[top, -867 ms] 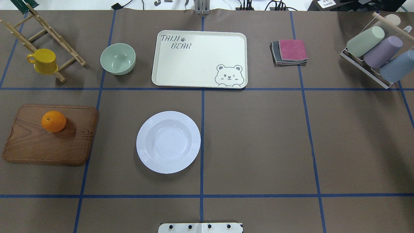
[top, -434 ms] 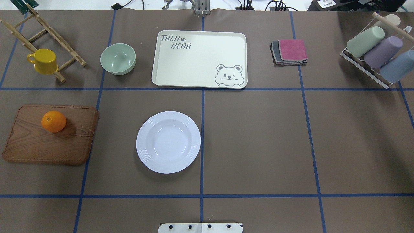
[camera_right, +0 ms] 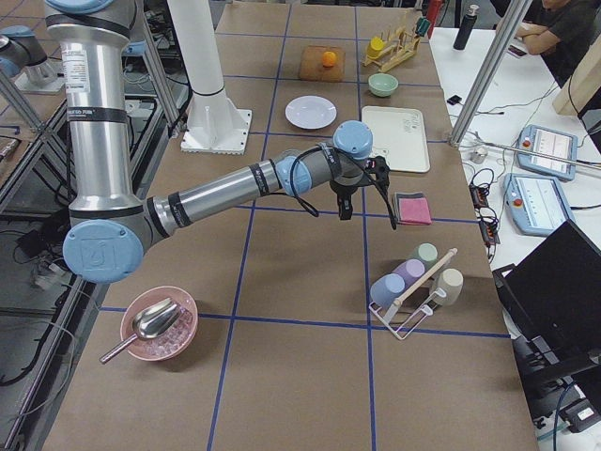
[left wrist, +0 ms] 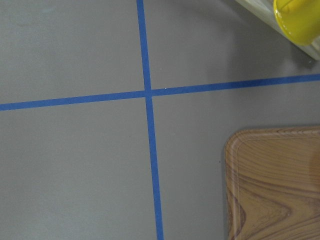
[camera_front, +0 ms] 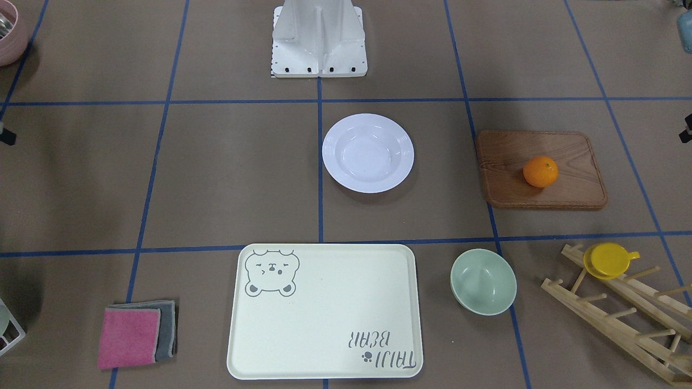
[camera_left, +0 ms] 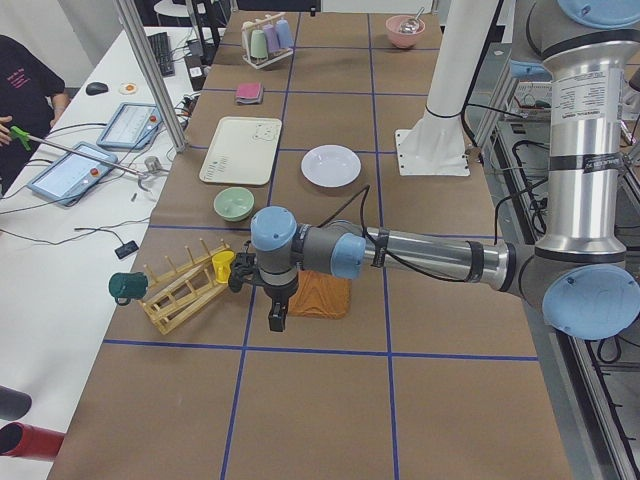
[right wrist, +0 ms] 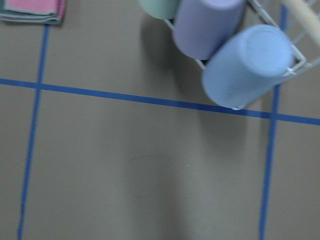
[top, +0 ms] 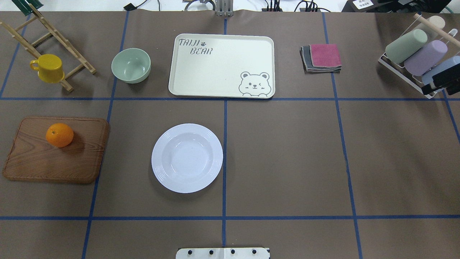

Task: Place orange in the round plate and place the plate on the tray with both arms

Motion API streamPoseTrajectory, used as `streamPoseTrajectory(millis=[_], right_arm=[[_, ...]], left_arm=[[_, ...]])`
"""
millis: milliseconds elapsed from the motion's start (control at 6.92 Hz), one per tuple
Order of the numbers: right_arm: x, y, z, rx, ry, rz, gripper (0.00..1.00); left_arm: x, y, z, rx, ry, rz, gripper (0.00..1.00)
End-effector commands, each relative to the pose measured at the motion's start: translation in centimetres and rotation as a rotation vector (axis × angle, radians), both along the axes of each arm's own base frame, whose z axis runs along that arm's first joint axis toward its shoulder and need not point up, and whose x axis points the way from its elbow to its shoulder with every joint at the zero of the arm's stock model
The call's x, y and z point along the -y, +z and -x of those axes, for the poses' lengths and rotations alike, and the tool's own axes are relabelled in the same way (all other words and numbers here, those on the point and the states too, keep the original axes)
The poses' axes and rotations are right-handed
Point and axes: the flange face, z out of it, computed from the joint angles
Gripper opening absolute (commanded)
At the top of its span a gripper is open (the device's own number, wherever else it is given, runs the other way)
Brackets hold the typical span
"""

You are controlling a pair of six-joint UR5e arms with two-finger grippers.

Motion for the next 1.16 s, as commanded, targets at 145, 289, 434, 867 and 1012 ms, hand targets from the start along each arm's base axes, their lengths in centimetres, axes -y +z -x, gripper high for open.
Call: streamPoseTrajectory(millis=[145, 289, 434, 867, 1012], right_arm=[[-3.1, -3.9, 13.6, 0.279, 0.011, 0.156, 1.00], [-4.0, -4.8, 17.5, 0.329, 0.084, 0.197, 1.00], [-5.2, -7.5, 21.4, 0.390, 0.154, 0.279, 1.00], [-9.5, -11.2, 28.3, 0.512, 0.189, 0.287, 1.00], [-9.8, -11.5, 28.4, 0.520, 0.189, 0.284, 1.00]], left_arm=[[-0.5, -6.1, -8.9, -0.053, -0.062, 0.084, 1.00], [-0.7, -7.0, -11.6, -0.089, -0.087, 0.081, 1.00], [-1.2, -7.7, -14.1, -0.119, -0.105, 0.101, 1.00], [-2.2, -8.1, -22.7, -0.065, -0.122, 0.113, 1.00], [-1.4, -7.2, -23.5, -0.065, -0.121, 0.116, 0.99]])
